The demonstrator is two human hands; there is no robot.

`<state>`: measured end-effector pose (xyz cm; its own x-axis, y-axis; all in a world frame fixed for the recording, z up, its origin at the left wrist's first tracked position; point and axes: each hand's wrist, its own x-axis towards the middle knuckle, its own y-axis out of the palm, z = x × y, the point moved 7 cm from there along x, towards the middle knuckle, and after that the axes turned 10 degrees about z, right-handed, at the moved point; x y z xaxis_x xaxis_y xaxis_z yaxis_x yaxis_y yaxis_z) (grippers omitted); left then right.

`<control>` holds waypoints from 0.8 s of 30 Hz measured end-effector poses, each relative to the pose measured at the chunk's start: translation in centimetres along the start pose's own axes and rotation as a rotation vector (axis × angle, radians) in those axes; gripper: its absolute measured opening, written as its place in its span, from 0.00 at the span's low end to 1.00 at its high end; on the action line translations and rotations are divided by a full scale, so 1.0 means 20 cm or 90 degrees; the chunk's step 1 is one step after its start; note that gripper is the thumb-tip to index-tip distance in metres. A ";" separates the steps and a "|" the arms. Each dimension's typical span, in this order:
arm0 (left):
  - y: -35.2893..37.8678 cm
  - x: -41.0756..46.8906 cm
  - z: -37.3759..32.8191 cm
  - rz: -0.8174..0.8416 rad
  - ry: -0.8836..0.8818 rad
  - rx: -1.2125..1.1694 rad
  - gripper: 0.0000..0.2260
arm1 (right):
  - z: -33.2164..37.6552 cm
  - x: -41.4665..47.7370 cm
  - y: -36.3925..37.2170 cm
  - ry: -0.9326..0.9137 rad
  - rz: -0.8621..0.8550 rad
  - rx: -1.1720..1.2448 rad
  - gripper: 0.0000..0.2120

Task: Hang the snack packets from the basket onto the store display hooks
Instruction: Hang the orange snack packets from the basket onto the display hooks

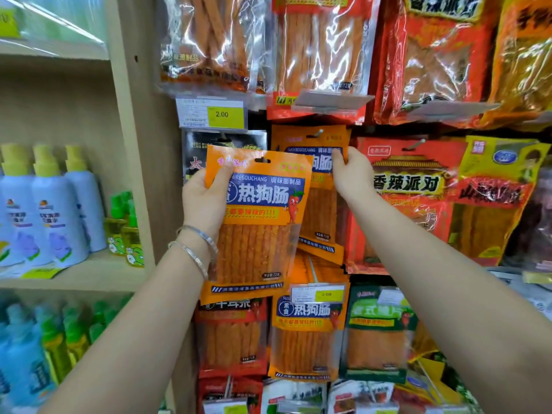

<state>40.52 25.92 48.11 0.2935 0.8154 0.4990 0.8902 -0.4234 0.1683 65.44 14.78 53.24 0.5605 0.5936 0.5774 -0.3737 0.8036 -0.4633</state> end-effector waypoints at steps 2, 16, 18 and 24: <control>0.01 -0.01 0.00 0.006 -0.007 -0.002 0.12 | 0.02 -0.04 -0.02 -0.040 -0.010 0.008 0.16; 0.30 -0.04 -0.18 0.121 0.089 0.035 0.07 | 0.06 -0.31 -0.04 -0.142 -0.001 0.373 0.07; 0.32 -0.04 -0.23 0.126 0.163 0.071 0.09 | 0.07 -0.30 -0.10 -0.173 -0.041 0.376 0.06; 0.49 -0.05 -0.34 0.228 0.332 0.301 0.28 | 0.07 -0.24 -0.21 -0.175 -0.101 0.340 0.07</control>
<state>46.61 18.29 55.12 0.4938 0.3211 0.8081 0.8601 -0.3176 -0.3993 63.39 8.65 53.35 0.4554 0.3976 0.7966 -0.6593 0.7519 0.0016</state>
